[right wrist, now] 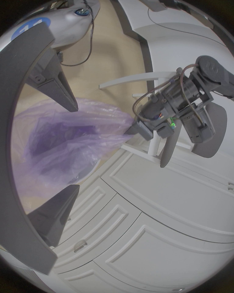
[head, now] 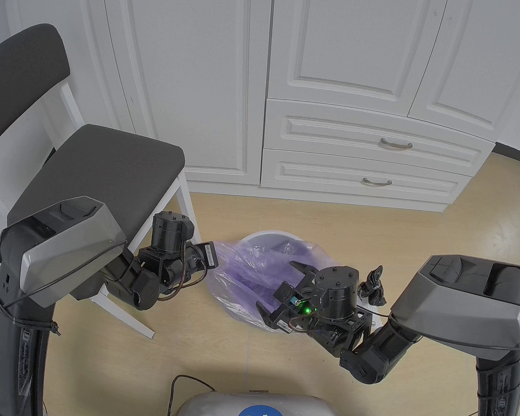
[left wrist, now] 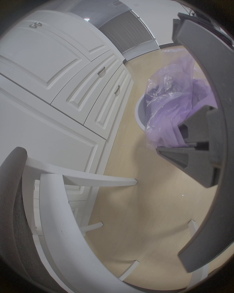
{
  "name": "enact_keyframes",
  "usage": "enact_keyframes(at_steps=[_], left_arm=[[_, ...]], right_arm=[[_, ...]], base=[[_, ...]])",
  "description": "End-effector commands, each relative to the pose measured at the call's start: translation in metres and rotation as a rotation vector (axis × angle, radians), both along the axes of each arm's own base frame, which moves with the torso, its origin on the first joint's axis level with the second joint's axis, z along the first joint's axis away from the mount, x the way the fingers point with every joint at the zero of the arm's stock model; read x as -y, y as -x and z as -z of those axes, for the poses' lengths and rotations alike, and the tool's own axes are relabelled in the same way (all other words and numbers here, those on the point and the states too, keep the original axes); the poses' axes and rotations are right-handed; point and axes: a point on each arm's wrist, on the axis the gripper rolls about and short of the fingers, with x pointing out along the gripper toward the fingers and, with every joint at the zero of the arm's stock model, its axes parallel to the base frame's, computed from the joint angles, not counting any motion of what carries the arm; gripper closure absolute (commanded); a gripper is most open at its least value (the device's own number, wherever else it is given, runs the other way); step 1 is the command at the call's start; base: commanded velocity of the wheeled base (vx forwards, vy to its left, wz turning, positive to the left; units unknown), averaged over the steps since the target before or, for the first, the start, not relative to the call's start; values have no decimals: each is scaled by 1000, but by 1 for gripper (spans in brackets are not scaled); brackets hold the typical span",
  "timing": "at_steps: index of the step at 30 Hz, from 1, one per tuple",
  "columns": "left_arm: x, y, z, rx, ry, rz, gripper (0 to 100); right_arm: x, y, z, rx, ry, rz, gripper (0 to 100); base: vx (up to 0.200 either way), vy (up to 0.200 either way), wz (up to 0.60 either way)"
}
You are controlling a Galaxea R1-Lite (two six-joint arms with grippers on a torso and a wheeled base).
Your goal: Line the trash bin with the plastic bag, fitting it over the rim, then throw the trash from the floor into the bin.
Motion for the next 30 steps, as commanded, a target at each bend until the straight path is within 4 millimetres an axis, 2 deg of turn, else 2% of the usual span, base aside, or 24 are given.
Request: enact_keyframes(at_steps=[1,14,18,20,22,25,30], left_arm=[[-3,-1,4,-4,-1,-8,100],[-7,-4,5,5,2,-20,100],[-10,-5,5,7,2,-26,100],[-10,-5,5,7,2,-26,100],[-9,-5,5,5,2,-25,100],[-8,-5,5,5,2,-23,100],[-9,-4,5,5,2,-23,100]], right_arm=[[5,-13,-1,19,11,25,0],[32,-28,9,-20,81,92,0],[35,-13,6,-40,100,77,0],[29,3,1,-47,107,40,0],[27,7,2,-52,115,33,0],[28,1,10,-60,127,45,0],[32,-29,30,-46,141,92,0]], base=[[0,0,0],[0,0,0],[0,0,0],[0,0,0],[0,0,0],[0,0,0],[0,0,0]])
